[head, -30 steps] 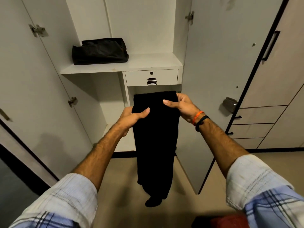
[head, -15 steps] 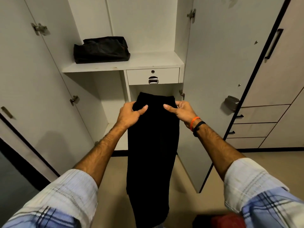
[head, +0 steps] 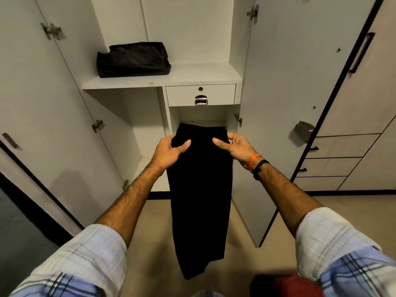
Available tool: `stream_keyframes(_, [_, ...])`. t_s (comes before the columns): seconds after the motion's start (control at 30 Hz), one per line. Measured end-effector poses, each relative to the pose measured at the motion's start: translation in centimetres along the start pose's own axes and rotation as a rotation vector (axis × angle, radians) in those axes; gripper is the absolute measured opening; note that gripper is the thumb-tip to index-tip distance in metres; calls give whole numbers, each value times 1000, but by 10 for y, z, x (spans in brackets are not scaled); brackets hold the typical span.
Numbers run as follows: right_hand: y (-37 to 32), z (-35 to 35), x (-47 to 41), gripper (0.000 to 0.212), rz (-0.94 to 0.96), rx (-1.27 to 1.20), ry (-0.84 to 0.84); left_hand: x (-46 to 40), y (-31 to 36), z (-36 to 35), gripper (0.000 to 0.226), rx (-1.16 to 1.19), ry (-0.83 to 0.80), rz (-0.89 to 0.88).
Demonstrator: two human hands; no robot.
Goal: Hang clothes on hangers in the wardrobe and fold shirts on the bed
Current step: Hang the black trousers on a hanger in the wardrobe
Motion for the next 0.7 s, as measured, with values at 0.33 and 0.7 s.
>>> stream_keyframes(0.33, [-41, 2, 16, 52, 121, -63, -32, -6, 24, -1, 29, 296, 28, 50])
stream_keyframes(0.7, [32, 5, 31, 85, -214, -67, -242, -18, 32, 7, 47, 510, 157, 202])
Point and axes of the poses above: each hand's wrist, its own x-axis away from the middle knuckle, its own z-axis out of the back of the hand, y = z × x, the point moved 4 cm from there along -x, towards the middle knuckle, and after that the axes turned 8 degrees about -z, right-handed, at the moved point
